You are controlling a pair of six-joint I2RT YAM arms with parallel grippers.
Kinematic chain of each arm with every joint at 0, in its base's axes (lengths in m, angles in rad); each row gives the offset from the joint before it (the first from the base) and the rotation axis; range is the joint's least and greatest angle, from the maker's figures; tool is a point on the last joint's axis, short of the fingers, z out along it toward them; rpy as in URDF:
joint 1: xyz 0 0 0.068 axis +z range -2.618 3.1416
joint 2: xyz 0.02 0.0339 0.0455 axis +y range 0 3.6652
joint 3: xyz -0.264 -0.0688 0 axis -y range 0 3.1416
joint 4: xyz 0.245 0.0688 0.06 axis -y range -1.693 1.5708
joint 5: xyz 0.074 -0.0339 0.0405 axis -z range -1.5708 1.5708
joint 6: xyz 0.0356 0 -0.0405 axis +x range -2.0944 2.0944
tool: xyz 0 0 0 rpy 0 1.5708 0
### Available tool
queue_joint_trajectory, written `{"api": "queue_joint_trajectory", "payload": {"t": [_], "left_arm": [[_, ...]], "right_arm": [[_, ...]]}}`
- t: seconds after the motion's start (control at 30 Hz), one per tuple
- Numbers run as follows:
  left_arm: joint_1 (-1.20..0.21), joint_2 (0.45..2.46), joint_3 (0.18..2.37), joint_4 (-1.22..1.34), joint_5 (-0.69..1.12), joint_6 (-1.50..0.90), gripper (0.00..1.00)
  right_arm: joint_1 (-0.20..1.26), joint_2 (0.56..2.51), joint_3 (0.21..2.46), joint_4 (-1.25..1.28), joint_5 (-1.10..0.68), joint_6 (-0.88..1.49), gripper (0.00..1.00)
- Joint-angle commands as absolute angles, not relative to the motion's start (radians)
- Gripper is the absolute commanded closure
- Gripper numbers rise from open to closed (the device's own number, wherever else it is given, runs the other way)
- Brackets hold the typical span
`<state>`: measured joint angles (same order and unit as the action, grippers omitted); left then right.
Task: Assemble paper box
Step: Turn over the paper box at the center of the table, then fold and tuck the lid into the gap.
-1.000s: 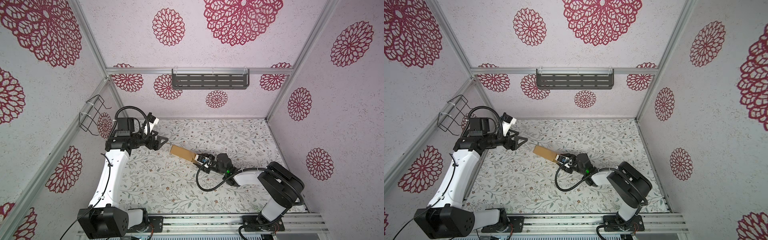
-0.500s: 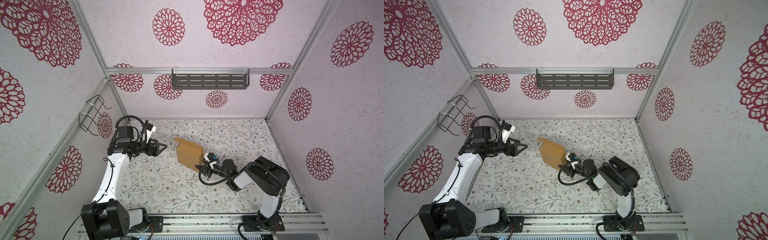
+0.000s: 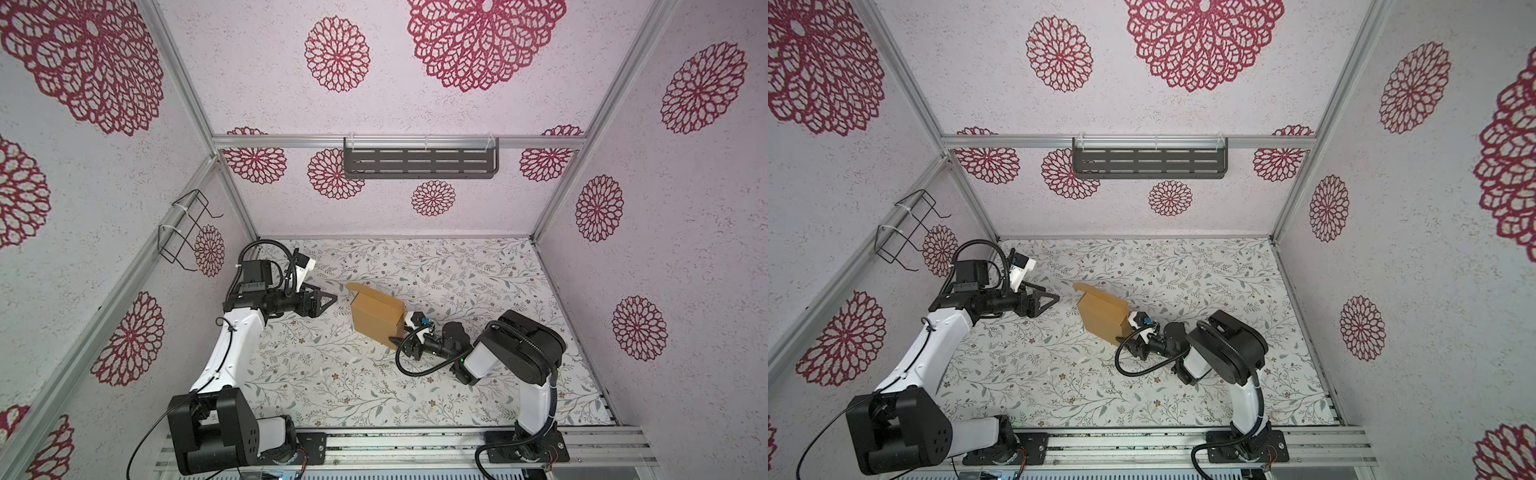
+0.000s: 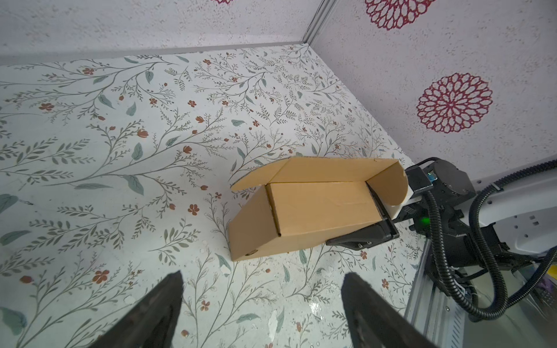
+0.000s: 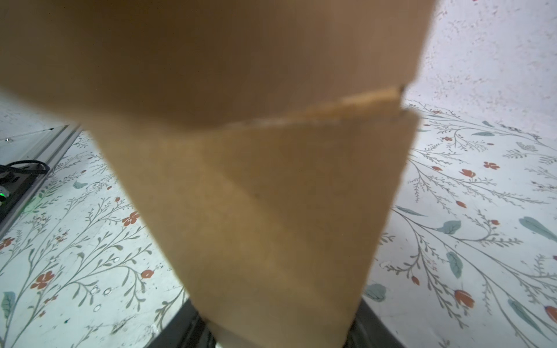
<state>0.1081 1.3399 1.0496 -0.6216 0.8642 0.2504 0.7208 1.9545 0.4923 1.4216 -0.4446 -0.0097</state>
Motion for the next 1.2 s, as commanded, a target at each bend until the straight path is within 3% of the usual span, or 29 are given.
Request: {"api": "queue_joint_trajectory", "payload": {"t": [0.0,0.13,0.3,0.5,0.83,1.17], "left_arm": [[0.048,1.393,1.14,-0.707,0.832,0.375,0.13],[-0.061,1.523,1.391,-1.003,0.714,0.664,0.12],[-0.119,1.573,1.479,-0.991,0.688,0.867,0.09],[-0.165,1.737,1.729,-1.243,0.711,1.04,0.18],[-0.232,1.808,1.772,-1.296,0.708,1.246,0.22],[-0.296,1.909,1.884,-1.354,0.653,1.291,0.42]], "right_arm": [[0.724,1.951,0.496,1.417,-0.479,-0.075,0.42],[0.721,1.947,0.499,1.398,-0.483,-0.089,0.42],[0.713,1.942,0.502,1.37,-0.497,-0.107,0.42],[0.706,1.934,0.491,1.358,-0.501,-0.116,0.42],[0.698,1.939,0.508,1.3,-0.525,-0.142,0.42],[0.692,1.942,0.508,1.313,-0.514,-0.147,0.42]]}}
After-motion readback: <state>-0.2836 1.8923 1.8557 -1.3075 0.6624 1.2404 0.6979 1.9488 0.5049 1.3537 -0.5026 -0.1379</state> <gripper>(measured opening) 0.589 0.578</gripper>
